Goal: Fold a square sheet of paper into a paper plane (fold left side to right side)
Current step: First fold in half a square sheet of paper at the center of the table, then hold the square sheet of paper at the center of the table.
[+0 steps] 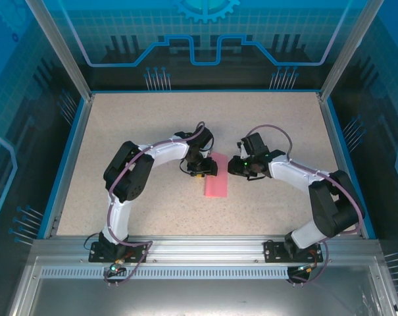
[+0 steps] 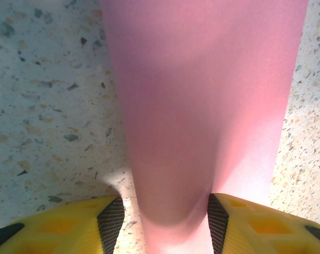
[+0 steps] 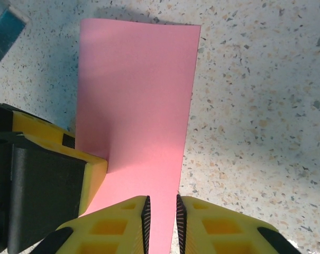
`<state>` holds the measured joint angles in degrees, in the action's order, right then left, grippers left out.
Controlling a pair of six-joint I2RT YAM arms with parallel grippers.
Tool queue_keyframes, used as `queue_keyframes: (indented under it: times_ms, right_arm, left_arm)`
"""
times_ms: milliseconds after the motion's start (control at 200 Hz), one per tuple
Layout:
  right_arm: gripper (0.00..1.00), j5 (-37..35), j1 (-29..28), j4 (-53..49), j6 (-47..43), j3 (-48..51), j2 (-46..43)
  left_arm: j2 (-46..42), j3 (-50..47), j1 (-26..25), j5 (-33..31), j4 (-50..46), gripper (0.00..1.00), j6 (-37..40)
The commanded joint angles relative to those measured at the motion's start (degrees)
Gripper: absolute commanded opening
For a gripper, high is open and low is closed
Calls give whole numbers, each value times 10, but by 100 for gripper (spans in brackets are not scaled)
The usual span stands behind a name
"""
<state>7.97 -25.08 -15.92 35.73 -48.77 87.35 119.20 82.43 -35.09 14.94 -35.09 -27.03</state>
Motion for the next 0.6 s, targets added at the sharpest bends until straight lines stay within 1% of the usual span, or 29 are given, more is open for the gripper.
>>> queue_keyframes:
  times_ms: [0, 260, 350, 365, 430, 595]
  right_arm:
    - [23, 4, 7, -8, 7, 5, -4]
    - [22, 30, -5, -9, -3, -13, 32]
    - [17, 44, -10, 2, 1, -12, 55]
    - [17, 46, -10, 3, 1, -28, 58]
    - [14, 51, -13, 7, 1, -36, 72]
    - [13, 52, -18, 5, -6, -49, 95]
  left_arm:
    - [62, -20, -18, -4, 13, 51, -3]
    - [61, -21, -18, -6, 12, 51, -2]
    - [62, -20, -17, -7, 12, 51, -2]
    - [62, -20, -18, -6, 12, 51, -2]
    - [62, -22, -18, -7, 12, 51, -3]
    - [63, -22, -18, -6, 13, 51, -3]
